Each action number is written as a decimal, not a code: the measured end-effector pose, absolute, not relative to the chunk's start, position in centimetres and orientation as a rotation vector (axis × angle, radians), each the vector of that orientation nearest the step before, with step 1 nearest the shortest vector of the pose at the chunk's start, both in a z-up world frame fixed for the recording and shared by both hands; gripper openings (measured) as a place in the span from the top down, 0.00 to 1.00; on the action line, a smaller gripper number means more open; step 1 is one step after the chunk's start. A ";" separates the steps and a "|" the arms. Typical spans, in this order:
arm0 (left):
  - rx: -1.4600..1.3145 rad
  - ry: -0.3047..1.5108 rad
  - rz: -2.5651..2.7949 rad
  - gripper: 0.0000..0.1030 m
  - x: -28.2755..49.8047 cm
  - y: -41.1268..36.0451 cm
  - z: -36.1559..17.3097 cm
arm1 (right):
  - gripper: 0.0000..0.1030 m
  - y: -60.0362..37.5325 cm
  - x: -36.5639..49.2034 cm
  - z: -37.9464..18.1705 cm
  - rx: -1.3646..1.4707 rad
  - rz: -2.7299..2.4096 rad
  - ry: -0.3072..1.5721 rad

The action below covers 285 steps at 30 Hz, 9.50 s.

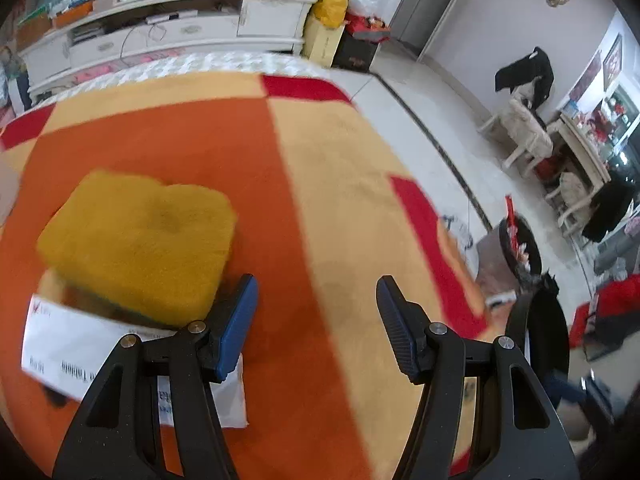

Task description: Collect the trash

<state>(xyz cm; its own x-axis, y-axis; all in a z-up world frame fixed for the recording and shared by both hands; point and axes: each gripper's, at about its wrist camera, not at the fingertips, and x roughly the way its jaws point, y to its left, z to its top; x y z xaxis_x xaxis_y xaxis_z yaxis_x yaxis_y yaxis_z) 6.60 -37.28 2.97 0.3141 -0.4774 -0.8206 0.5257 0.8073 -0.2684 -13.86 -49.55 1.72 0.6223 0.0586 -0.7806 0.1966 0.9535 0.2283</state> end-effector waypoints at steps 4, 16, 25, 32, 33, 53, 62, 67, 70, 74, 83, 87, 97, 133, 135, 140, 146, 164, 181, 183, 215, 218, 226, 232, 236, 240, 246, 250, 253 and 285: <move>0.009 1.142 -0.671 0.41 5.4 -31.7 3.3 | 0.33 -48.0 -12.8 2.0 0.302 -0.044 0.897; -0.060 1.081 -0.531 0.41 1.0 -16.4 6.2 | 0.27 -40.2 -6.1 2.3 0.225 0.133 0.905; 0.102 0.959 -0.501 0.37 2.1 -17.1 7.0 | 0.24 -35.2 2.5 2.4 0.115 0.217 0.920; 0.204 0.991 -0.486 0.37 4.9 -17.4 4.9 | 0.22 -33.3 7.2 1.0 0.039 0.250 0.969; 0.206 0.992 -0.482 0.37 5.2 -17.4 4.8 | 0.22 -33.0 7.7 0.6 0.026 0.257 0.981; 0.129 1.014 -0.478 0.54 1.8 -21.3 4.5 | 0.39 -39.1 -2.0 1.4 0.201 0.176 0.889; 0.117 0.981 -0.544 0.54 -3.6 -25.3 5.5 | 0.39 -41.0 -8.4 1.6 0.234 0.103 0.876; 0.113 0.965 -0.567 0.55 -5.5 -26.7 6.0 | 0.39 -41.9 -10.9 2.1 0.246 0.073 0.855; 0.128 0.950 -0.578 0.55 -6.6 -27.6 6.4 | 0.39 -42.5 -12.2 2.1 0.257 0.056 0.848; 0.136 0.935 -0.600 0.57 -7.5 -29.1 6.7 | 0.39 -43.9 -13.8 2.2 0.291 0.026 0.838; 0.150 0.921 -0.668 0.57 -9.1 -32.2 7.1 | 0.39 -46.6 -16.9 2.2 0.315 -0.033 0.833; 0.148 0.919 -0.701 0.58 -9.6 -33.4 7.4 | 0.39 -47.8 -17.9 2.5 0.329 -0.059 0.823; 0.169 0.905 -0.779 0.58 -11.3 -37.2 8.2 | 0.39 -51.7 -20.8 3.0 0.357 -0.147 0.804; 0.228 0.985 -0.973 0.58 -14.8 -51.3 5.4 | 0.38 -62.7 -26.7 0.4 0.499 -0.399 0.831; 0.228 0.987 -0.970 0.58 -14.7 -51.6 5.2 | 0.38 -62.9 -26.9 0.3 0.501 -0.403 0.831; 0.225 0.986 -0.971 0.57 -14.6 -52.2 5.0 | 0.36 -63.4 -26.9 0.0 0.509 -0.419 0.837; 0.167 1.000 -1.002 0.52 -14.0 -52.4 4.6 | 0.28 -63.9 -27.1 -0.2 0.541 -0.424 0.836; 0.122 0.806 -0.888 0.33 -15.4 -45.8 8.6 | 0.21 -59.3 -29.4 3.9 0.387 -0.498 0.664; 0.129 0.659 -0.813 0.33 -17.8 -39.5 11.2 | 0.20 -54.2 -31.2 8.6 0.251 -0.498 0.523; 0.125 0.652 -0.811 0.33 -17.7 -39.0 11.4 | 0.20 -53.7 -31.3 9.1 0.242 -0.496 0.507; 0.124 0.564 -0.812 0.33 -19.1 -38.7 13.1 | 0.05 -51.6 -32.3 11.7 0.167 -0.534 0.404; 0.121 0.564 -0.814 0.33 -19.1 -38.8 13.2 | 0.05 -51.6 -32.1 11.7 0.168 -0.538 0.404; 0.122 0.567 -0.816 0.33 -19.3 -38.8 13.1 | 0.05 -51.5 -32.0 11.7 0.167 -0.538 0.410; 0.123 0.569 -0.817 0.33 -19.3 -38.8 13.0 | 0.04 -51.5 -31.9 11.6 0.170 -0.535 0.415; 0.123 0.576 -0.820 0.33 -19.3 -38.8 12.8 | 0.04 -51.5 -31.9 11.5 0.171 -0.536 0.417; 0.126 0.582 -0.823 0.33 -19.3 -38.9 12.5 | 0.04 -51.4 -31.7 11.3 0.174 -0.533 0.424; 0.123 0.586 -0.820 0.33 -19.4 -38.8 12.4 | 0.04 -51.4 -31.7 11.3 0.175 -0.532 0.426; 0.115 0.595 -0.819 0.33 -19.2 -38.7 12.2 | 0.04 -51.4 -31.7 11.2 0.177 -0.532 0.429; 0.114 0.601 -0.820 0.33 -19.2 -38.7 12.1 | 0.04 -51.4 -31.7 11.1 0.178 -0.533 0.434; 0.120 0.613 -0.836 0.33 -19.4 -39.2 11.5 | 0.04 -51.9 -31.3 10.3 0.194 -0.538 0.460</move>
